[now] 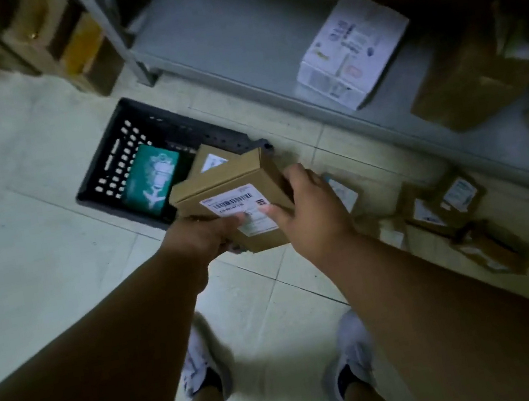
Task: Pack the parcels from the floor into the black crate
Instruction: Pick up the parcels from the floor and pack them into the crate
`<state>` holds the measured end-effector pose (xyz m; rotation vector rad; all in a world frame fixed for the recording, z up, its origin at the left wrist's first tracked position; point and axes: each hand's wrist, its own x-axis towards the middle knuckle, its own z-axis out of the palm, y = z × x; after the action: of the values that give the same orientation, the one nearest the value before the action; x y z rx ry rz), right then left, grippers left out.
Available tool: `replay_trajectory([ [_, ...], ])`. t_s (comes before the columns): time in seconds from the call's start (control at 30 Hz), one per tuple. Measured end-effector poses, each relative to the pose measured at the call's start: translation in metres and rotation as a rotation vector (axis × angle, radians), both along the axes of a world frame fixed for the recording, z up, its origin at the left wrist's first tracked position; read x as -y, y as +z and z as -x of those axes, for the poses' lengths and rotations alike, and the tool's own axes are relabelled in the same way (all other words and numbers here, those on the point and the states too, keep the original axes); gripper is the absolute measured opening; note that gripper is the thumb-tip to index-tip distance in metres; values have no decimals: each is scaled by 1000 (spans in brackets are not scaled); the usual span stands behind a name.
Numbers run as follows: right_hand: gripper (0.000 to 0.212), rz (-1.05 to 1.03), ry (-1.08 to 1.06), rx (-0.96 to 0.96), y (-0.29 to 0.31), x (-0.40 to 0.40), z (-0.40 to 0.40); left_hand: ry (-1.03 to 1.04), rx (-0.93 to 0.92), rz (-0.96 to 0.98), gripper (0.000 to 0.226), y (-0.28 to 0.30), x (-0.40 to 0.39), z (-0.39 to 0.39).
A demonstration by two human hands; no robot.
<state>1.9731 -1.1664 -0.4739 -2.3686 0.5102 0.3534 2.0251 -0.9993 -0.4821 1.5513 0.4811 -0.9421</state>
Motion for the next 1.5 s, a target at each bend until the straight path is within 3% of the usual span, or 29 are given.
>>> replay_trajectory([
  [0.13, 43, -27, -84, -36, -2, -93, -35, 15, 73, -63, 31, -7, -79, -41],
  [0.33, 50, -67, -298, -91, 9, -193, -82, -123, 82, -83, 32, 10, -145, -87],
  [0.77, 45, -149, -560, -122, -17, -200, -163, -506, 205, -31, 69, -8, -139, -129],
  [0.87, 43, -151, -599, -120, -28, -195, -180, -646, 381, -199, 64, -19, -120, -147],
  [1.0, 41, -213, -645, -125, -52, -187, -201, -870, 568, -477, 75, -47, -97, -170],
  [1.13, 42, -321, -689, -122, -84, -188, -223, -959, 559, -541, 58, -81, -100, -190],
  [1.27, 45, -298, -727, -111, -132, -209, -246, -994, 504, -499, 42, -118, -115, -221],
  [1.5, 21, -342, -667, -186, -235, -232, -267, -1026, 397, -515, 8, -206, -134, -250],
])
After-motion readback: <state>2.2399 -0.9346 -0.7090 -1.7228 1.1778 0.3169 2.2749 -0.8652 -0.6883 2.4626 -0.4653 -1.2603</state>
